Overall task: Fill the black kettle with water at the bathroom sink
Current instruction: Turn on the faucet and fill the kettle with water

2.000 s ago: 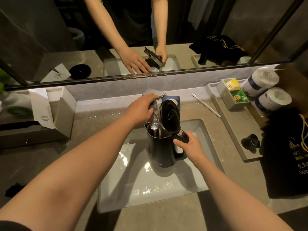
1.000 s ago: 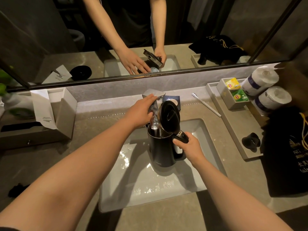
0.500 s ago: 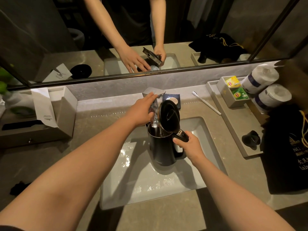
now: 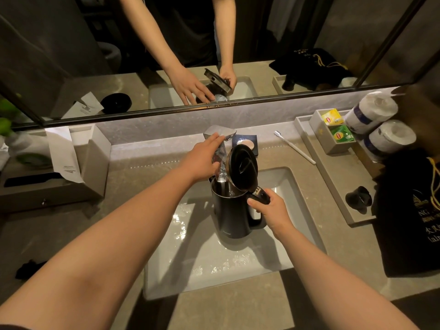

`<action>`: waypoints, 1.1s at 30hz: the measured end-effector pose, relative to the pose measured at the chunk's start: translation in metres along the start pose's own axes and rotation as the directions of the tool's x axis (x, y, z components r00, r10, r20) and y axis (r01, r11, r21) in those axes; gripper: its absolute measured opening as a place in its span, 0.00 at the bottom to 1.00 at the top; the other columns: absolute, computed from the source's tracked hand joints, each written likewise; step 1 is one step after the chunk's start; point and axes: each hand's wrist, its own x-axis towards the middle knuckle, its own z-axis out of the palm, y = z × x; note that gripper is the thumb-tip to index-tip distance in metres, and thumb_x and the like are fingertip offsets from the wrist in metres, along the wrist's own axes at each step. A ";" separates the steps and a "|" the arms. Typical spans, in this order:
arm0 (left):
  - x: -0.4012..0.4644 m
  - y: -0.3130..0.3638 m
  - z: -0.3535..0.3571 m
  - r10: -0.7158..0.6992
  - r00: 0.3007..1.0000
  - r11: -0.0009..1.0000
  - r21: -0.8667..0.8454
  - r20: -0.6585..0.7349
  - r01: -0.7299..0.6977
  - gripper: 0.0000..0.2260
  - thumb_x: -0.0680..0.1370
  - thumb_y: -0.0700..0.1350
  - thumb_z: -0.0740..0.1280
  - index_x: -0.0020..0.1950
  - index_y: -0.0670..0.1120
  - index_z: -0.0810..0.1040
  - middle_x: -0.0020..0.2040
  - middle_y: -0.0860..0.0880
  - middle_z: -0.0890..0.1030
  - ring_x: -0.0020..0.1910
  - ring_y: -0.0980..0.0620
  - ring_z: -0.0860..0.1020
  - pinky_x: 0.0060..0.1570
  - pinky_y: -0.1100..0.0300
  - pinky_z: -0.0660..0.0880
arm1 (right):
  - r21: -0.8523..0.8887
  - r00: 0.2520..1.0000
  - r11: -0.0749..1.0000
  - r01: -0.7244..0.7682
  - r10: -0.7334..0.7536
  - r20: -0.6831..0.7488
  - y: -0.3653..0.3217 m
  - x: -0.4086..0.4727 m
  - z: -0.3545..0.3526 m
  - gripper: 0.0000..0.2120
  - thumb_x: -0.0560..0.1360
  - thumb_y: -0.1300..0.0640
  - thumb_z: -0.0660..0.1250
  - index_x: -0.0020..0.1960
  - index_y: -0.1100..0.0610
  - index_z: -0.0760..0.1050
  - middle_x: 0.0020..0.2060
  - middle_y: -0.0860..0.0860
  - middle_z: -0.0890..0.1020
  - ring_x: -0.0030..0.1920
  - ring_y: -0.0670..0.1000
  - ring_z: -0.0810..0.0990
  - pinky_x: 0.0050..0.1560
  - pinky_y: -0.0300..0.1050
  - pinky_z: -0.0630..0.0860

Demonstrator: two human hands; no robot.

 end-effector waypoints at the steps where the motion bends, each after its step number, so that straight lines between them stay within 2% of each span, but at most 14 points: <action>1: 0.000 0.000 0.000 -0.001 1.000 1.000 -0.001 0.001 0.001 0.36 0.73 0.41 0.66 0.77 0.54 0.54 0.79 0.51 0.54 0.73 0.44 0.61 0.67 0.48 0.64 | 0.001 1.000 1.000 0.004 -0.004 0.001 0.000 0.000 0.000 0.10 0.72 0.54 0.76 0.48 0.45 0.77 0.47 0.43 0.82 0.48 0.46 0.79 0.43 0.42 0.75; 10: 0.000 0.000 0.000 0.006 1.000 1.000 0.012 0.006 -0.006 0.35 0.74 0.41 0.66 0.77 0.53 0.54 0.79 0.50 0.54 0.73 0.42 0.62 0.68 0.48 0.63 | -0.019 1.000 1.000 0.014 -0.014 0.002 0.000 0.000 -0.001 0.10 0.72 0.53 0.76 0.48 0.45 0.77 0.47 0.43 0.82 0.48 0.45 0.79 0.40 0.38 0.74; 18: 0.000 0.000 -0.001 0.003 1.000 1.000 0.008 0.013 -0.003 0.36 0.74 0.41 0.66 0.77 0.54 0.54 0.79 0.51 0.54 0.73 0.42 0.61 0.67 0.48 0.63 | -0.015 1.000 1.000 0.022 -0.022 -0.003 0.003 0.001 -0.002 0.09 0.69 0.52 0.77 0.45 0.44 0.78 0.40 0.40 0.82 0.44 0.45 0.81 0.40 0.39 0.75; 24: 0.000 0.000 0.000 0.001 1.000 1.000 0.009 0.015 -0.001 0.36 0.74 0.41 0.66 0.77 0.54 0.53 0.79 0.51 0.54 0.73 0.42 0.61 0.68 0.48 0.63 | -0.014 1.000 0.999 0.031 -0.031 -0.005 0.003 0.001 -0.002 0.08 0.68 0.51 0.77 0.44 0.45 0.78 0.39 0.40 0.83 0.44 0.46 0.81 0.40 0.40 0.75; 33: -0.001 0.001 0.002 -0.005 1.000 1.000 0.019 0.015 0.005 0.36 0.74 0.41 0.66 0.77 0.54 0.53 0.79 0.51 0.53 0.72 0.42 0.62 0.67 0.47 0.64 | -0.019 1.000 0.999 0.027 -0.028 -0.002 0.003 0.000 -0.001 0.09 0.69 0.51 0.77 0.45 0.44 0.78 0.39 0.37 0.82 0.43 0.43 0.81 0.39 0.37 0.74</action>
